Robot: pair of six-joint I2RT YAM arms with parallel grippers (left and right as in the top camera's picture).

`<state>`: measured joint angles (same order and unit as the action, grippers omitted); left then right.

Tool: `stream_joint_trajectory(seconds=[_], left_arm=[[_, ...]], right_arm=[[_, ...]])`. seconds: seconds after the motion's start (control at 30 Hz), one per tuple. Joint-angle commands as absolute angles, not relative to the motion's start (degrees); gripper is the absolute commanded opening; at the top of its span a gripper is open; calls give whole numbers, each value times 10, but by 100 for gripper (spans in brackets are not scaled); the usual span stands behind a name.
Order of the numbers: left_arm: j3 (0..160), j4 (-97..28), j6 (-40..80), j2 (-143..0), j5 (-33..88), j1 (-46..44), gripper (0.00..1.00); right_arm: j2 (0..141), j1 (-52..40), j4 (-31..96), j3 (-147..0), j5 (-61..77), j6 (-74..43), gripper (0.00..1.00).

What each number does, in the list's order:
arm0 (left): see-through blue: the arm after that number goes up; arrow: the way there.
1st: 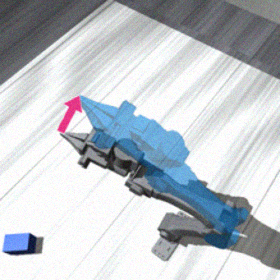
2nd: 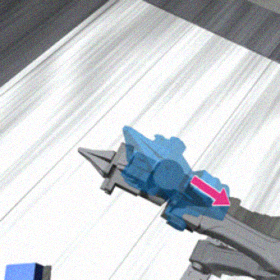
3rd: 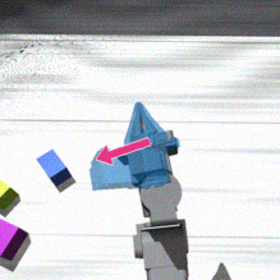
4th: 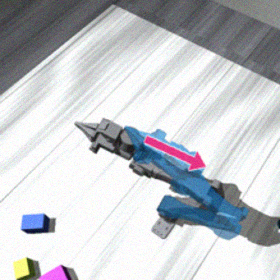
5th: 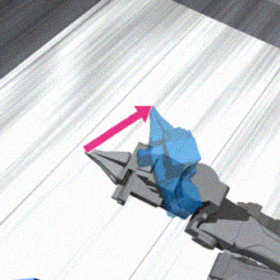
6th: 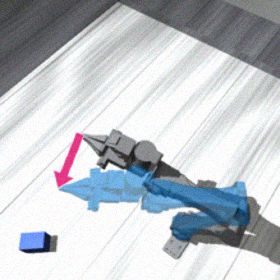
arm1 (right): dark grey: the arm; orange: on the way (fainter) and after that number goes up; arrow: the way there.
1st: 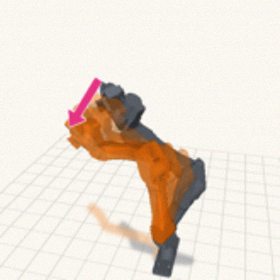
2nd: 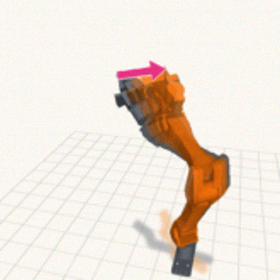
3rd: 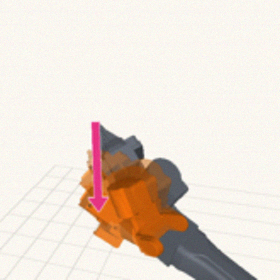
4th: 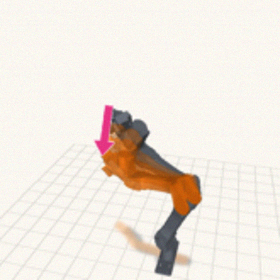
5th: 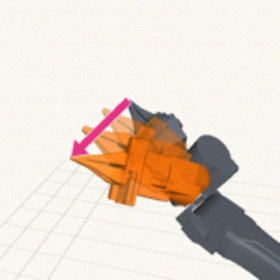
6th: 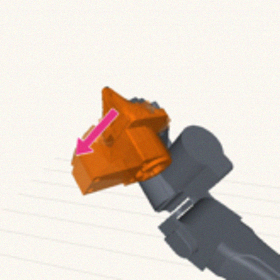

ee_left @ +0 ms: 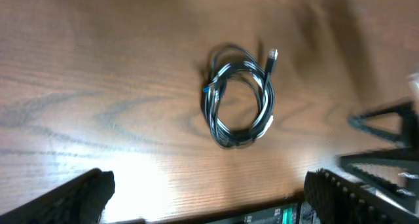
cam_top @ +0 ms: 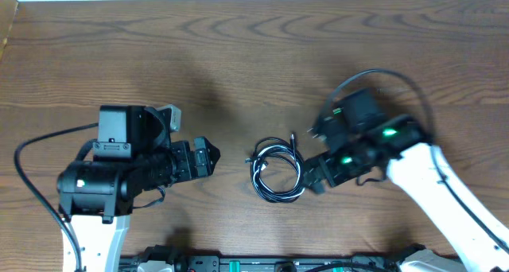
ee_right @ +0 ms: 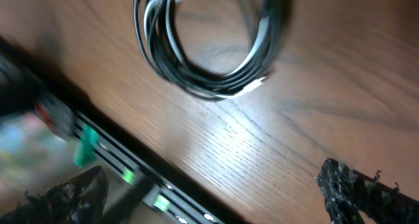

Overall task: Untangle cables
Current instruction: 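Reach the right gripper down onto the black-and-white cable bundle and grasp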

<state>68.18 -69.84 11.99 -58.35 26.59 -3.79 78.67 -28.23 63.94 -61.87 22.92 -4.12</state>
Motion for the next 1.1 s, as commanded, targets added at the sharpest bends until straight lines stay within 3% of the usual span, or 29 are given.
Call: stream_joint_trajectory(seconds=[0.0, 0.23, 0.43, 0.83, 0.97, 1.07], left_arm=[[740, -729, 30, -578, 279, -37, 98], [762, -735, 9, -530, 171, -37, 98], [762, -746, 8, -509, 168, -37, 98], [762, -763, 8, -509, 168, -37, 98], [762, -763, 8, -509, 168, -37, 98], [762, -763, 9, -509, 168, -37, 98]], right_arm=[[831, -349, 623, -620, 137, 14, 99], [923, -425, 556, -620, 96, 79, 95], [971, -475, 499, -620, 93, 99, 85], [1025, -514, 409, -620, 94, 99, 75], [1034, -514, 399, -620, 94, 99, 66], [1034, -514, 398, -620, 94, 99, 50]])
